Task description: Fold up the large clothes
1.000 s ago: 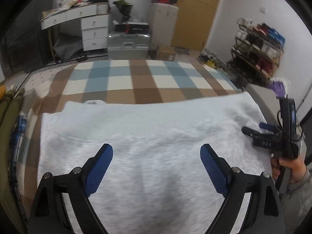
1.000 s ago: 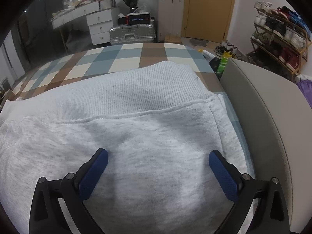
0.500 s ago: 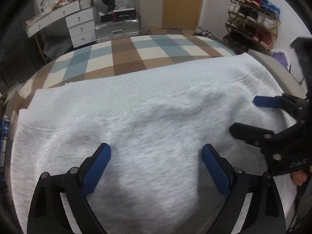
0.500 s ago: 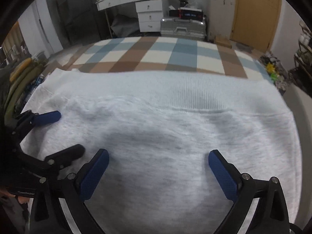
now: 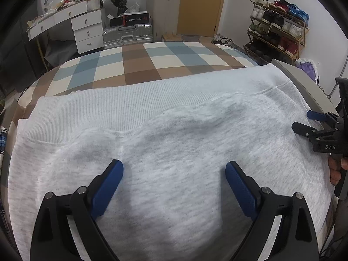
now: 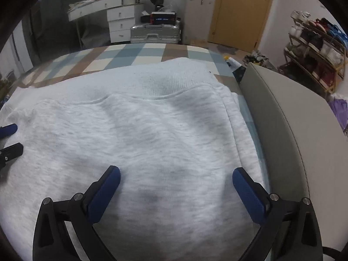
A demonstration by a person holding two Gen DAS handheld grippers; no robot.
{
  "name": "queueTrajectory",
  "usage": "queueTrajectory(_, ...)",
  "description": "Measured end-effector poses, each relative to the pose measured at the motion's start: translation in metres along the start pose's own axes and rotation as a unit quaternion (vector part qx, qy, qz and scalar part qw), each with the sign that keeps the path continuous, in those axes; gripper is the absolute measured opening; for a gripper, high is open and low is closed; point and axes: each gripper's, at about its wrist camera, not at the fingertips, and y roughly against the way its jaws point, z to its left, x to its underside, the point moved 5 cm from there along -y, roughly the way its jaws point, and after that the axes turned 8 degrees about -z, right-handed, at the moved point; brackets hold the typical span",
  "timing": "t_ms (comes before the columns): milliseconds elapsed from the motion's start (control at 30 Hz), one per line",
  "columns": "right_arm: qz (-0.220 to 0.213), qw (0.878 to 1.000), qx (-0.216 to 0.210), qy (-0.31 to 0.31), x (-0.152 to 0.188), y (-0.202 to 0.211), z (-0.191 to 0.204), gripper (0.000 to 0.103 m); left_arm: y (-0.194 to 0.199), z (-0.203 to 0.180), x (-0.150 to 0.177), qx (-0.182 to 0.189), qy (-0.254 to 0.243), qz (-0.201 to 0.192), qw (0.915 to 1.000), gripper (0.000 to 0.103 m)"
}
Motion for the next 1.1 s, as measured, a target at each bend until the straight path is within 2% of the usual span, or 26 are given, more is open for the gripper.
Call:
queueTrajectory(133,0.009,1.0,0.005,-0.01,-0.005,0.008,0.007,0.102,0.016,0.001,0.004,-0.013,-0.004,0.005,0.9999,0.092)
queueTrajectory(200,-0.004,1.0,-0.02,-0.01,-0.011,0.022,0.02,0.102,0.029,0.004,0.013,-0.011,-0.009,0.003,0.9999,0.092)
queueTrajectory(333,-0.019,0.996,-0.091,0.013,-0.03,0.03,0.08,0.102,0.031,0.009,0.025,-0.007,-0.011,-0.012,0.9998,0.092)
queueTrajectory(433,0.004,0.989,-0.137,0.052,-0.03,0.013,0.135,0.102,0.027,0.006,0.024,-0.016,-0.016,-0.015,0.9996,0.093)
queueTrajectory(467,0.018,0.987,-0.143,0.069,-0.024,0.004,0.15,0.102,0.027,0.006,0.024,-0.015,-0.016,-0.015,0.9996,0.093)
queueTrajectory(500,0.024,0.987,-0.13,0.086,-0.019,-0.003,0.156,0.103,0.027,0.007,0.024,-0.014,-0.016,-0.015,0.9997,0.093)
queueTrajectory(533,0.019,0.987,-0.127,0.096,-0.017,-0.006,0.157,0.103,0.027,0.007,0.023,-0.013,-0.016,-0.017,0.9996,0.093)
queueTrajectory(567,0.016,0.987,-0.131,0.095,-0.018,-0.005,0.152,0.103,0.027,0.007,0.023,-0.012,-0.016,-0.019,0.9996,0.093)
queueTrajectory(633,0.005,0.991,-0.089,0.099,-0.017,-0.006,0.128,0.102,0.027,0.007,0.023,-0.011,-0.016,-0.021,0.9996,0.093)
queueTrajectory(733,0.004,0.997,-0.059,0.049,-0.011,-0.006,0.07,0.103,0.028,0.007,0.024,-0.009,-0.015,-0.024,0.9996,0.093)
queueTrajectory(767,0.002,0.999,-0.016,0.047,-0.007,-0.006,0.048,0.102,0.028,0.007,0.024,-0.009,-0.015,-0.024,0.9996,0.093)
queueTrajectory(800,0.001,0.999,0.003,0.033,-0.004,-0.004,0.029,0.103,0.029,0.007,0.024,-0.008,-0.014,-0.024,0.9996,0.093)
queueTrajectory(833,0.008,0.999,-0.03,-0.006,0.002,-0.002,0.012,0.102,0.029,0.006,0.024,-0.008,-0.014,-0.024,0.9996,0.093)
queueTrajectory(867,0.019,0.999,-0.017,-0.027,0.009,-0.004,-0.003,0.103,0.028,0.006,0.024,-0.008,-0.015,-0.024,0.9996,0.093)
queueTrajectory(933,0.005,1.0,-0.004,-0.016,0.013,0.002,-0.008,0.102,0.028,0.006,0.022,-0.012,-0.013,-0.02,0.9997,0.093)
queueTrajectory(1000,0.001,1.0,0.009,-0.01,0.013,0.004,-0.003,0.103,0.035,0.003,0.018,-0.037,0.002,-0.009,0.9993,0.092)
queueTrajectory(1033,0.0,1.0,0.014,-0.007,0.011,0.005,0.0,0.103,0.043,-0.003,0.016,-0.036,0.012,-0.006,0.9992,0.092)
queueTrajectory(1100,0.002,1.0,0.019,-0.012,0.008,0.01,0.004,0.102,0.061,-0.026,0.011,0.012,0.008,-0.022,0.9997,0.092)
